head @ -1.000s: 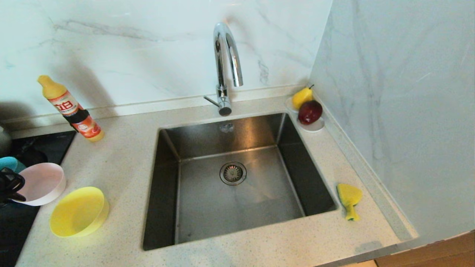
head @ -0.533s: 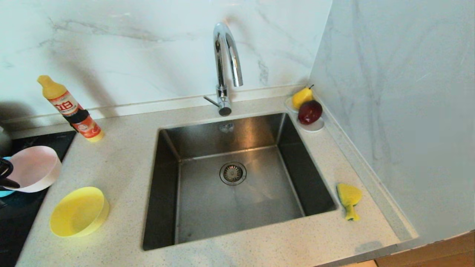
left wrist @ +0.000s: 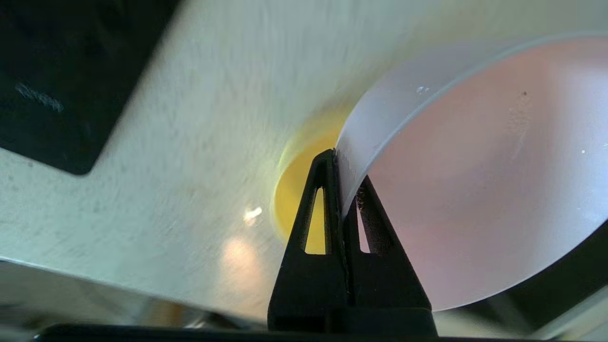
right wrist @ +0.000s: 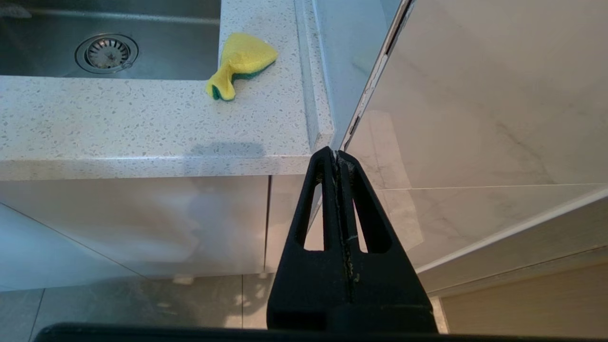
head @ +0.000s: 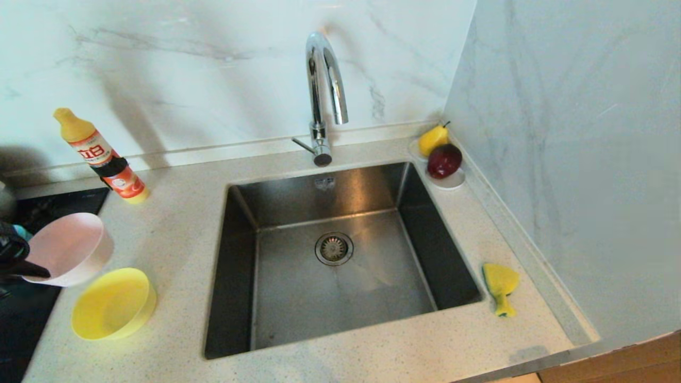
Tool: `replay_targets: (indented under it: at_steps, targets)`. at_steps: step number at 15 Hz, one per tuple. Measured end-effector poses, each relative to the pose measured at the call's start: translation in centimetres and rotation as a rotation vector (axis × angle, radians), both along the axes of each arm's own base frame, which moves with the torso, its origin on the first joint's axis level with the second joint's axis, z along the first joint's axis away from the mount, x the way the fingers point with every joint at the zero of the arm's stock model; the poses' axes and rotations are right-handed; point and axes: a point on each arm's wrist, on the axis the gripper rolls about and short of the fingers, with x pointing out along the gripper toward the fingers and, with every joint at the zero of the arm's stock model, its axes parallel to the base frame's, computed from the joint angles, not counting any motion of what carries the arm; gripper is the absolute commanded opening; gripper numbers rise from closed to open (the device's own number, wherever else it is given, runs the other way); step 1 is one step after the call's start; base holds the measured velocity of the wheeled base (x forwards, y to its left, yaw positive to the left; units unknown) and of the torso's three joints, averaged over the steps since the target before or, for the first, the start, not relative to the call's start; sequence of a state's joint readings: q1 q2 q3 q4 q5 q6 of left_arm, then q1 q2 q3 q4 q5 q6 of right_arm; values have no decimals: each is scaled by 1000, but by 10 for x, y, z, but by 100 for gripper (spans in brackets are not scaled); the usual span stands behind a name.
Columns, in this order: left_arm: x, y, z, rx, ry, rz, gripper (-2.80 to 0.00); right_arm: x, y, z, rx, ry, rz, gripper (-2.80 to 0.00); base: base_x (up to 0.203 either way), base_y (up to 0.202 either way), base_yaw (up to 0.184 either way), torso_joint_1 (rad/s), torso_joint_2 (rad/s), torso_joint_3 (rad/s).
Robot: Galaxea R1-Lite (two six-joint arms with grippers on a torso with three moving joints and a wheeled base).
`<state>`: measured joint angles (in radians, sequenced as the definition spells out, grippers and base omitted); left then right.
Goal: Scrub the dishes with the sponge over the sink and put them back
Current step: Place the bowl on the bowl
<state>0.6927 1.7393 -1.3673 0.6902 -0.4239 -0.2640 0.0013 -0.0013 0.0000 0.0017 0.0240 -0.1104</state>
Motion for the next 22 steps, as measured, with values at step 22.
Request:
replay_targets:
  at_steps: [22]
  targets:
    - [-8,-24,-51,41,94,-91,-280,0,0,0,0,0,0,-280,0,0,0,0,0,0]
